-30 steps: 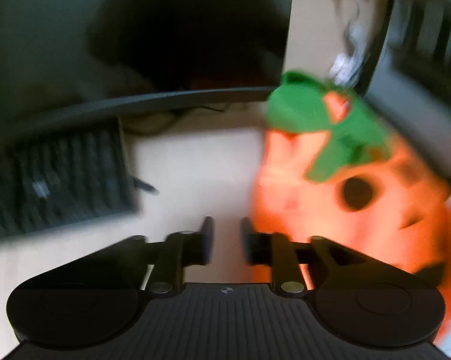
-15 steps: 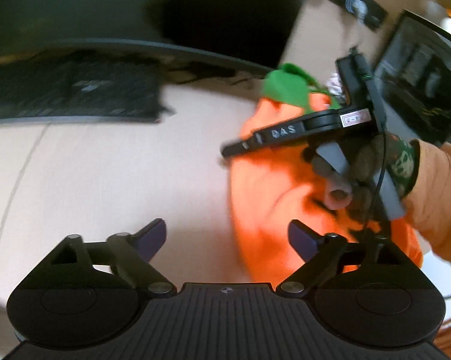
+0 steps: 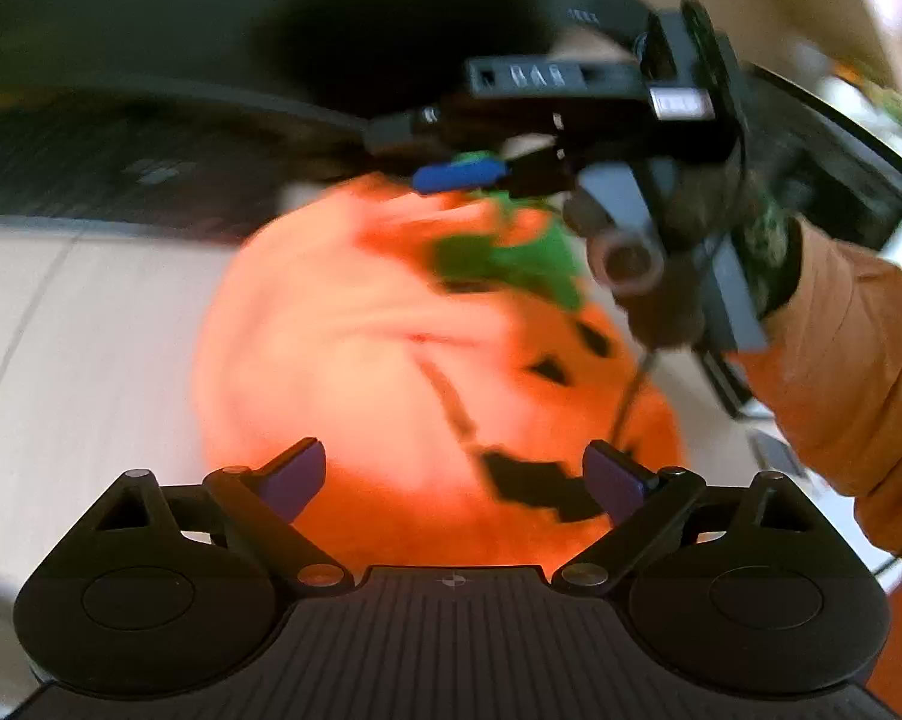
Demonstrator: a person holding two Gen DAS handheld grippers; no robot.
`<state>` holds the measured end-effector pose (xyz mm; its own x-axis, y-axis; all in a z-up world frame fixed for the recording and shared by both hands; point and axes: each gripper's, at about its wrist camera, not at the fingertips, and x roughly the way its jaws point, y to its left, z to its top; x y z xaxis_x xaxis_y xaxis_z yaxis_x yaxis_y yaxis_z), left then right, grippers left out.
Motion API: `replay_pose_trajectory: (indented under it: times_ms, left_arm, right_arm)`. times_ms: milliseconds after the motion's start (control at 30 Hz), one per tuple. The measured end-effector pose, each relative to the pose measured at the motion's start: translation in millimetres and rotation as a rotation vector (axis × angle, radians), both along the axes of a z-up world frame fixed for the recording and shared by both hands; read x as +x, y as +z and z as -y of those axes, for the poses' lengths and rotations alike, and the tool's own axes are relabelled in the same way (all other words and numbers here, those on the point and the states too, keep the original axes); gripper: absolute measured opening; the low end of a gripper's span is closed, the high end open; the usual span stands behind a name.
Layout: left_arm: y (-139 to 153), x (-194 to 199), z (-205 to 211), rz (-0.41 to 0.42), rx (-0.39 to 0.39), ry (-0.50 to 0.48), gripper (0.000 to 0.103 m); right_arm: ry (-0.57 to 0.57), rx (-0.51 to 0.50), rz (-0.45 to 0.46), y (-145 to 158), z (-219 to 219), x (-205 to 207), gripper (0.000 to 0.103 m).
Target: Fold clothes
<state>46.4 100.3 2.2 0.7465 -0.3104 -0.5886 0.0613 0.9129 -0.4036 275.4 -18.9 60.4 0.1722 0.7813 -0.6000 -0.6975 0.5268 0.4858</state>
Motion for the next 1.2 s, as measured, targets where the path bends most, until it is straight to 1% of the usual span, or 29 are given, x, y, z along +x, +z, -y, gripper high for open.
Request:
replay_pose_trajectory:
  times_ms: [67, 133, 200, 233, 267, 333, 433, 467, 500, 567, 600, 633, 667, 700, 767, 833, 867, 900, 967, 1000, 1033, 1067, 1100, 1133, 1200]
  left_arm:
    - [-2.3, 19.5, 3.0, 0.015, 0.021, -0.051, 0.097]
    - [-12.7, 45.8, -2.4, -0.010, 0.023, -0.049, 0.097]
    - [-30.4, 64.4, -10.2, -0.078, 0.009, -0.014, 0.097]
    - [-39.5, 73.2, -14.2, -0.114, 0.002, 0.005, 0.097]
    - [-48.0, 80.1, -16.3, -0.147, -0.007, 0.019, 0.097]
    - [-62.8, 89.5, -19.9, -0.208, -0.038, 0.022, 0.097]
    - [-71.9, 94.5, -12.4, -0.259, -0.072, -0.014, 0.097]
    - [-71.8, 97.1, -6.9, -0.266, -0.069, -0.029, 0.097]
    - [-71.6, 101.7, 3.5, -0.268, -0.070, -0.053, 0.097]
    - [-71.7, 111.8, 26.8, -0.268, -0.076, -0.107, 0.097]
    - [-71.8, 116.8, 38.5, -0.269, -0.079, -0.133, 0.097]
    - [-71.8, 121.9, 50.1, -0.269, -0.081, -0.160, 0.098]
    - [-71.8, 126.9, 61.7, -0.269, -0.084, -0.187, 0.098]
    - [-72.2, 131.6, 77.8, -0.265, -0.097, -0.228, 0.098]
    - [-73.1, 140.7, 112.5, -0.254, -0.128, -0.319, 0.098]
    - [-73.0, 141.7, 141.7, -0.256, -0.135, -0.413, 0.098]
    - [-72.0, 139.5, 151.6, -0.255, -0.114, -0.450, 0.098]
    - [-71.0, 136.1, 152.1, -0.250, -0.086, -0.456, 0.098]
    - [-69.2, 129.0, 148.8, -0.236, -0.029, -0.453, 0.098]
    - [-68.7, 128.6, 139.3, -0.241, -0.023, -0.427, 0.098]
    - [-68.6, 128.5, 124.2, -0.248, -0.039, -0.386, 0.098]
    - [-68.5, 128.3, 108.0, -0.255, -0.059, -0.343, 0.098]
    - [-66.7, 126.2, 93.7, -0.260, -0.057, -0.300, 0.097]
    - [-64.5, 123.6, 80.0, -0.263, -0.050, -0.257, 0.097]
    - [-60.0, 118.4, 52.5, -0.271, -0.036, -0.171, 0.097]
  right_arm:
    - [-0.167, -0.008, 0.057, 5.3, 56.1, -4.2, 0.067]
    - [-0.366, -0.089, 0.122, 0.1, 118.7, -10.8, 0.067]
    - [-0.509, -0.209, 0.153, -15.6, 170.0, -22.1, 0.067]
    - [-0.557, -0.270, 0.147, -26.3, 190.4, -27.7, 0.067]
    - [-0.599, -0.315, 0.123, -37.3, 207.0, -33.2, 0.064]
    - [-0.665, -0.318, 0.046, -58.4, 236.4, -44.5, 0.063]
    - [-0.673, -0.223, -0.065, -85.7, 244.2, -60.8, 0.062]
    - [-0.648, -0.208, -0.066, -89.9, 236.5, -65.7, 0.053]
    - [-0.604, -0.208, -0.052, -90.4, 226.3, -68.7, 0.034]
    - [-0.528, -0.236, -0.002, -91.4, 210.0, -69.7, 0.015]
    - [-0.500, -0.268, 0.050, -85.5, 210.8, -70.3, 0.010]
    - [-0.479, -0.302, 0.106, -78.5, 213.0, -70.0, 0.009]
    - [-0.487, -0.345, 0.174, -68.0, 220.2, -65.4, 0.009]
    - [-0.520, -0.401, 0.244, -57.7, 229.0, -57.4, 0.008]
    - [-0.609, -0.507, 0.338, -40.3, 251.5, -43.7, 0.005]
    - [-0.688, -0.580, 0.394, -24.1, 268.7, -35.0, 0.005]
    - [-0.725, -0.605, 0.419, -15.4, 277.0, -31.9, 0.006]
    - [-0.747, -0.586, 0.430, -5.7, 283.7, -33.8, 0.006]
    - [-0.751, -0.515, 0.433, 6.9, 291.6, -44.7, 0.008]
    - [-0.748, -0.480, 0.430, 11.8, 294.9, -50.6, 0.011]
    - [-0.727, -0.449, 0.414, 10.2, 295.1, -57.3, 0.013]
    - [-0.693, -0.430, 0.392, 4.2, 292.3, -61.4, 0.022]
    - [-0.652, -0.423, 0.367, -2.9, 286.8, -67.7, 0.033]
    - [-0.609, -0.432, 0.344, -12.6, 279.6, -75.8, 0.036]
    - [-0.523, -0.484, 0.304, -36.1, 265.1, -91.8, 0.037]
